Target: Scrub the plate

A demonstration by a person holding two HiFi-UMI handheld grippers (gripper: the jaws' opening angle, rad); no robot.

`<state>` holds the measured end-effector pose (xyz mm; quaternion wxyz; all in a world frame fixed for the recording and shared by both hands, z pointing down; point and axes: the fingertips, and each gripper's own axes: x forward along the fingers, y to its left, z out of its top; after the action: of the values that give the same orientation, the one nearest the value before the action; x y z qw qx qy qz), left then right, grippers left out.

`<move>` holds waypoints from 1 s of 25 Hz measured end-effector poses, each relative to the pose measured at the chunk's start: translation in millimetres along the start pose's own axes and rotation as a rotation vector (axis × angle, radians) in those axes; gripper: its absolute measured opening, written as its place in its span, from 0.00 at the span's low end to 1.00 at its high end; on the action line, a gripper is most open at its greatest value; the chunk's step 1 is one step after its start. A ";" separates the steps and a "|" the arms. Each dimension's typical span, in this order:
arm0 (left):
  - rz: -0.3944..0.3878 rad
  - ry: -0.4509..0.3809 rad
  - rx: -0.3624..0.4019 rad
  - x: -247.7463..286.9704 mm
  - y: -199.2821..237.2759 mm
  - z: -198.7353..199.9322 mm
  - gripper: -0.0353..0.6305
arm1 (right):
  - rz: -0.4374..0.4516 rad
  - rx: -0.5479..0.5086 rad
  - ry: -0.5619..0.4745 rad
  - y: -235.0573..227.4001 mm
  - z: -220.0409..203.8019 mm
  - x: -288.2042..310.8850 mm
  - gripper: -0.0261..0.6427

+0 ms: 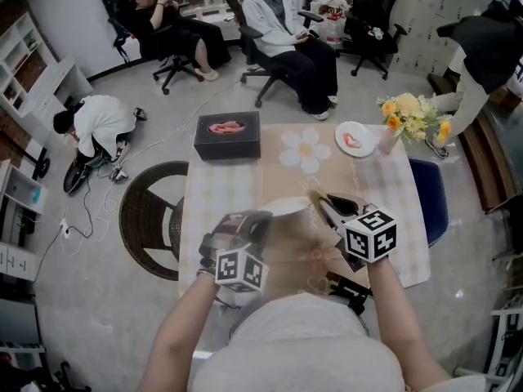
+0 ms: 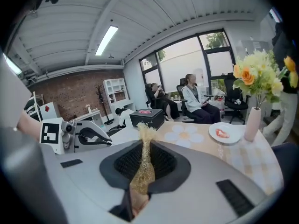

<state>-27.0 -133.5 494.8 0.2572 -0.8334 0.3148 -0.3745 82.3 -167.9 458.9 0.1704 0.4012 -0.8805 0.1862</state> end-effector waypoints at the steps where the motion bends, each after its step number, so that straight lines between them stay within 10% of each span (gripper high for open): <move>1: 0.003 -0.007 -0.039 -3.3 2.7 1.6 0.08 | -0.011 -0.004 -0.003 1.6 3.1 -0.8 0.11; 10: -0.006 -0.069 -0.516 -9.4 15.2 -7.6 0.08 | -0.062 0.000 -0.036 5.8 18.6 -7.8 0.11; 19: -0.009 -0.113 -0.770 -9.7 22.0 -9.2 0.08 | -0.106 0.039 -0.045 5.0 17.8 -9.8 0.11; 25: -0.050 -0.172 -1.182 -0.8 12.1 -25.0 0.08 | -0.189 0.059 -0.088 -1.4 13.6 -13.7 0.11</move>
<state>-51.1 -145.9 501.0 -0.2344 -0.8698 0.4280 -0.0733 89.8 -166.3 441.1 0.1363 0.4950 -0.8396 0.1774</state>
